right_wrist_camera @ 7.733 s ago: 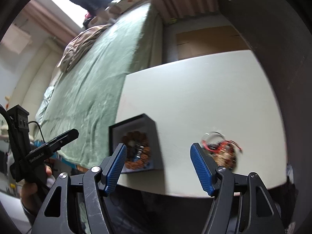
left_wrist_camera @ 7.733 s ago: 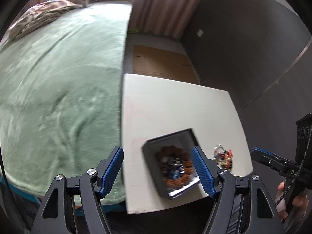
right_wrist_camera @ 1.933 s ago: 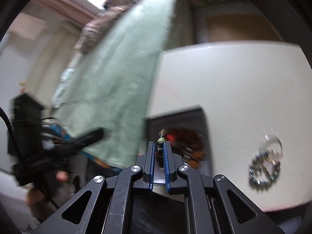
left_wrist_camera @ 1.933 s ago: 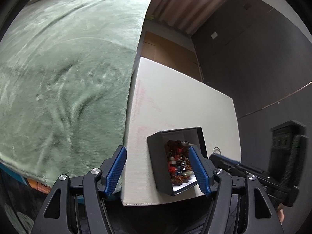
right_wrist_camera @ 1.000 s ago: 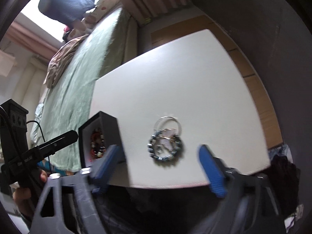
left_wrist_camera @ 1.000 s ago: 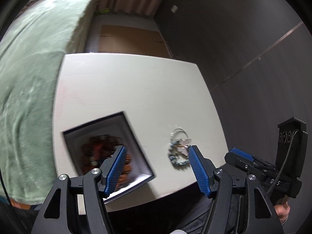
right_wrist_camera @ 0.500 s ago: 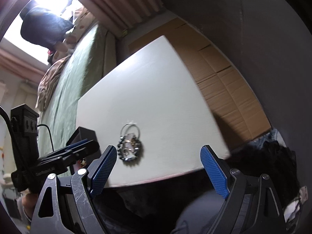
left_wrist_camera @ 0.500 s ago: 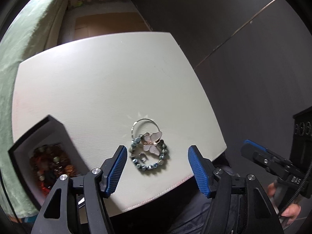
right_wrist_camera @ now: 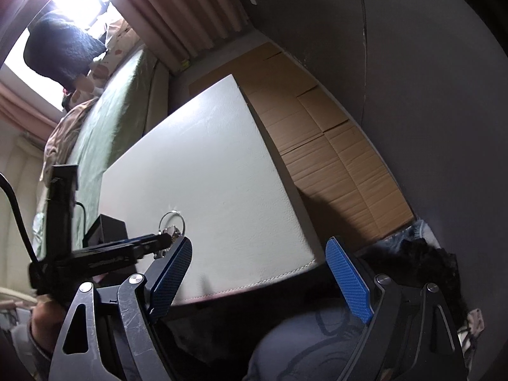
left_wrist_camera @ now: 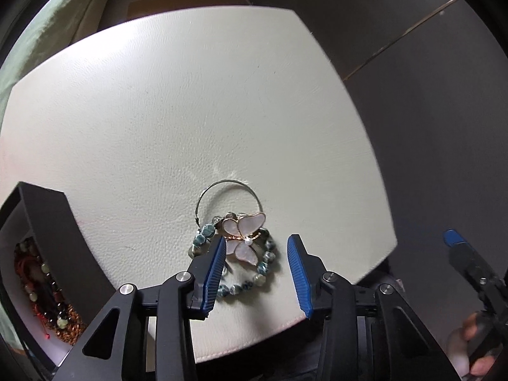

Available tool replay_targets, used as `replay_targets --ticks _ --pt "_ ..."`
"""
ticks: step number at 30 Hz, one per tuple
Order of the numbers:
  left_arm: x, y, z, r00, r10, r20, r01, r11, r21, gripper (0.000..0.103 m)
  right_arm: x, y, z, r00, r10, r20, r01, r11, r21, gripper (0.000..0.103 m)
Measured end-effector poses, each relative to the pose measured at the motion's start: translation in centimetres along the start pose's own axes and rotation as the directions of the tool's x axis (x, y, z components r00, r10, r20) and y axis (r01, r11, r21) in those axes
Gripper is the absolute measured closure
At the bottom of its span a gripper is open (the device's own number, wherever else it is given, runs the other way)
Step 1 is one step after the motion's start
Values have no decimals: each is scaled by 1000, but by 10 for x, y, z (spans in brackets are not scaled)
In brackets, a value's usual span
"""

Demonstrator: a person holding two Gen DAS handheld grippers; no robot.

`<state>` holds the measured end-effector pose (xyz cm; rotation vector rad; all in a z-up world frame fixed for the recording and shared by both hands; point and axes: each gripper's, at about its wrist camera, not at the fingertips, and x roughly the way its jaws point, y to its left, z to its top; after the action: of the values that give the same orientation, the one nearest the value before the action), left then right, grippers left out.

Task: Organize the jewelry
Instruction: 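Reach the left gripper to the pink butterfly charm and grasp it, then lift the butterfly charm with the left gripper while the right gripper grasps the beaded bracelet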

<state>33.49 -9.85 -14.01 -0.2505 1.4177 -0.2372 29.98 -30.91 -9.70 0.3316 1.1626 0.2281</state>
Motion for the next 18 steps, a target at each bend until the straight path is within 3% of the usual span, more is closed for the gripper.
replay_targets --ticks 13,16,18 --pt "19 -11 19 998 60 25 -60 998 24 61 13 -10 0 998 38 -48 -37 999 24 15" --pt "19 -12 18 996 76 38 -77 997 23 71 18 -4 0 997 39 -61 -38 999 15 15" --pt "16 -7 11 998 50 35 -50 999 8 71 22 2 -1 997 38 -71 -38 999 5 15"
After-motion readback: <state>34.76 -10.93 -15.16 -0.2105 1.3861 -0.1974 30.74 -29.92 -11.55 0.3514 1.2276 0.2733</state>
